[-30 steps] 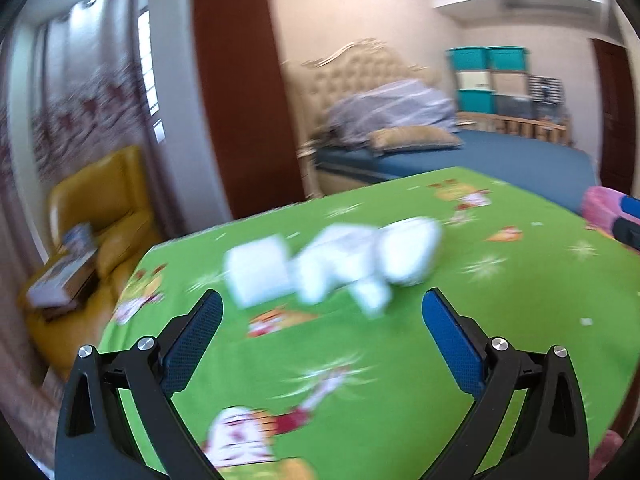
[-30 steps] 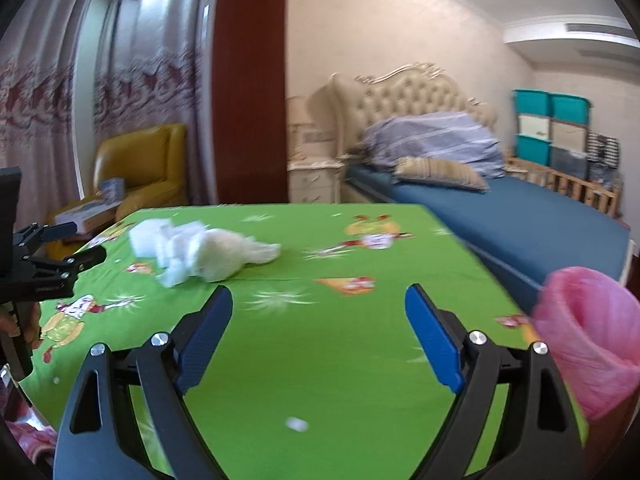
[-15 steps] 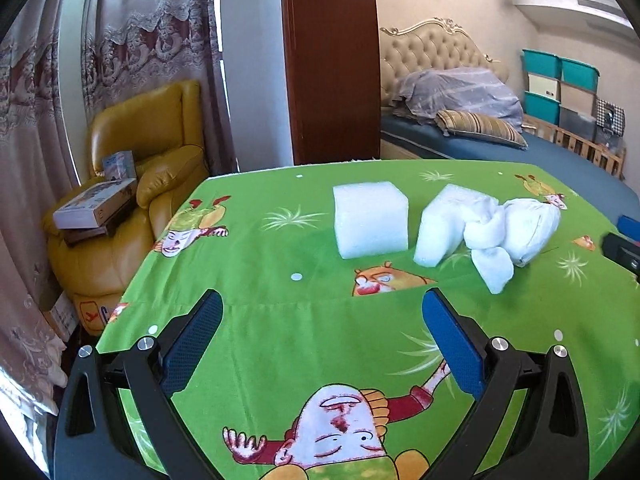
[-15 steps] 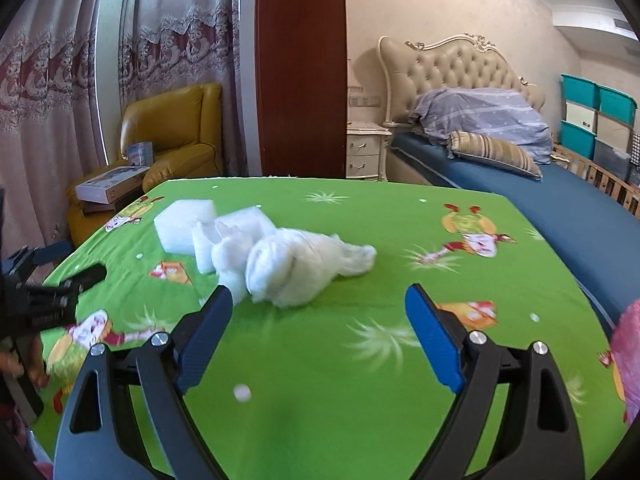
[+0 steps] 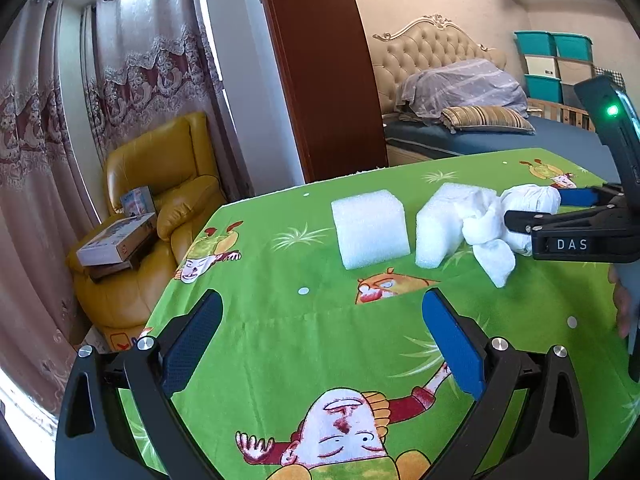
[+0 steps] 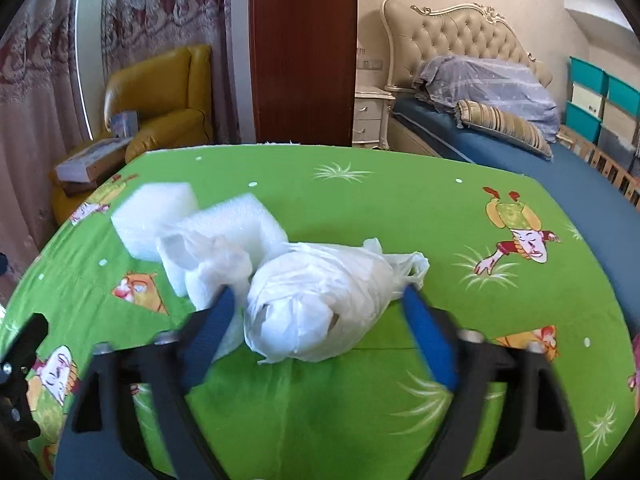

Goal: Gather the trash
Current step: 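Return both tools to the table and grasp the white plastic bag with the right tool, then grasp the white tissue with the left tool while the right tool holds the bag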

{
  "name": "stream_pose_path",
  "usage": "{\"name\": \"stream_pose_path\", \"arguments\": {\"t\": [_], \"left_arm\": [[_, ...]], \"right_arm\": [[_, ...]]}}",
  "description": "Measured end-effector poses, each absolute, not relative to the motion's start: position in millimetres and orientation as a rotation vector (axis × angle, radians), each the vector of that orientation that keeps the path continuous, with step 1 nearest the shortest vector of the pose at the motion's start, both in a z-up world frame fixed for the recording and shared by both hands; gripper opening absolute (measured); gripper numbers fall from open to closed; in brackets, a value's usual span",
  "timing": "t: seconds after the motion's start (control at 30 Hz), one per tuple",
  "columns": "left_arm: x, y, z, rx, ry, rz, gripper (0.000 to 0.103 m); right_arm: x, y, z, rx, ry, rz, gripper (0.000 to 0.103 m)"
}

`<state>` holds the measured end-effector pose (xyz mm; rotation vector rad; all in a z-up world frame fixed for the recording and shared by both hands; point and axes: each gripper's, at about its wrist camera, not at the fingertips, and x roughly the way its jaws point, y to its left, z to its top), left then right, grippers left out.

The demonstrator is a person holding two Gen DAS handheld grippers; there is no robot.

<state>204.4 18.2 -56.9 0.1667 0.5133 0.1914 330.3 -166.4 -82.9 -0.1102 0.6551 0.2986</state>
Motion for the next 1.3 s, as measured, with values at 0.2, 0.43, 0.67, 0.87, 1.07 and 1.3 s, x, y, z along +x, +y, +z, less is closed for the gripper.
{"name": "stream_pose_path", "arguments": {"t": [0.2, 0.43, 0.67, 0.87, 1.07, 1.3], "left_arm": [[205, 18, -57, 0.161, 0.519, 0.190, 0.095], [207, 10, -59, 0.205, 0.525, 0.198, 0.095], [210, -5, -55, 0.163, 0.536, 0.036, 0.095], [235, -33, -48, 0.051, 0.606, -0.102, 0.095], [284, -62, -63, -0.010, 0.694, -0.098, 0.084], [332, -79, -80, -0.009, 0.759, -0.009, 0.071]], "right_arm": [[295, -187, -65, -0.125, 0.577, 0.301, 0.032], [233, -228, -48, -0.174, 0.461, 0.276, 0.032], [217, -278, -54, -0.173, 0.436, 0.170, 0.032], [224, -313, -53, -0.085, 0.431, 0.100, 0.032], [217, -307, -56, -0.072, 0.421, 0.095, 0.032], [214, -301, -57, -0.085, 0.404, 0.108, 0.032]]}}
